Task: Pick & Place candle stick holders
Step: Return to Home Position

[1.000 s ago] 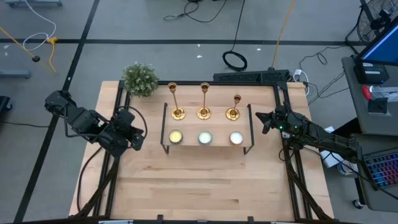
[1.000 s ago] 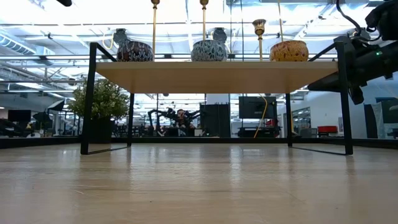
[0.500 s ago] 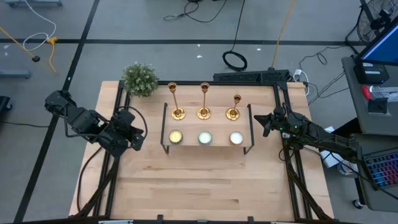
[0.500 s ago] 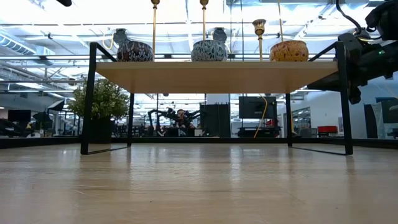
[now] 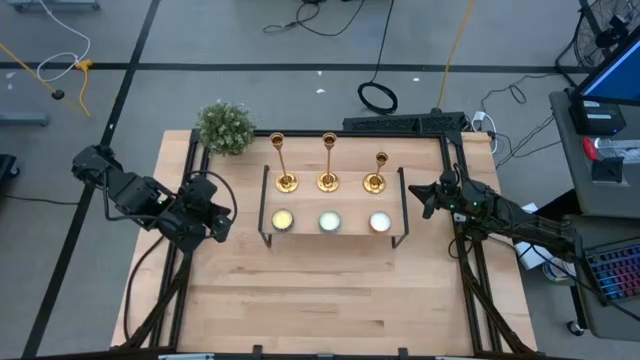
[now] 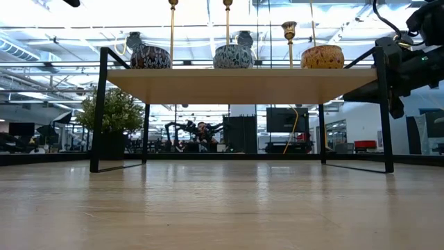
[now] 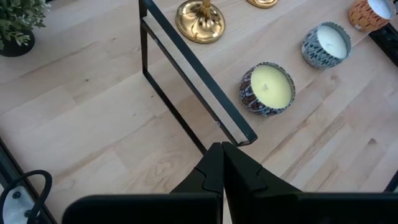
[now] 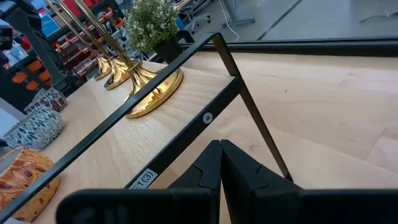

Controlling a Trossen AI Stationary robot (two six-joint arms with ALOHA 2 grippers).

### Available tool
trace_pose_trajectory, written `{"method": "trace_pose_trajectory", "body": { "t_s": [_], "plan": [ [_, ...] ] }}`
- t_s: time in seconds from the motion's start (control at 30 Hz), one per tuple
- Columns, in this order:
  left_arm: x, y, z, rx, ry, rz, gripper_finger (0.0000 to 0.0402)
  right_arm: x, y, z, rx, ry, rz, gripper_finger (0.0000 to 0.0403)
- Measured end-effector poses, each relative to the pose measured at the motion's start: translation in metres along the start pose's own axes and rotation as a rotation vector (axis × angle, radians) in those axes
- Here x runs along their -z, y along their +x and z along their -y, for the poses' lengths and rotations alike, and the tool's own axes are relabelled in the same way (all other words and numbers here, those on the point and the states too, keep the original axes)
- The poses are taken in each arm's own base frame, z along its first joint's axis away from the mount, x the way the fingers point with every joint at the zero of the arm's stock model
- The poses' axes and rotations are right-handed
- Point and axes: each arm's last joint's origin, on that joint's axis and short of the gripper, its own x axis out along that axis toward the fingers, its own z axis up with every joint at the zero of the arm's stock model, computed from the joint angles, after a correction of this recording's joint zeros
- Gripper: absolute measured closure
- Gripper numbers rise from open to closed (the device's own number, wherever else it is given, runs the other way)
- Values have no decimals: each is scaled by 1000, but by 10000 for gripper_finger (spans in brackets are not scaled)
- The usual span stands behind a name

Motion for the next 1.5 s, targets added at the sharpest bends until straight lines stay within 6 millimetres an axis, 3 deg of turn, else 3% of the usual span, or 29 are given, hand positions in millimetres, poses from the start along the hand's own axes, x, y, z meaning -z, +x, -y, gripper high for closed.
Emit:
{"method": "trace_pose_trajectory", "body": {
  "t_s": [0.43, 1.0, 1.5],
  "plan": [
    [-1, 0, 0, -1, 23, 27, 400, -6, 0, -4, -38, -38, 63, 397],
    [-3, -3, -3, 3, 54, 67, 401, -30, -6, -19, -204, 19, 326, 400],
    [-3, -3, -4, 3, 84, 60, 401, -31, -7, -19, -208, 21, 333, 398]
  ]
}}
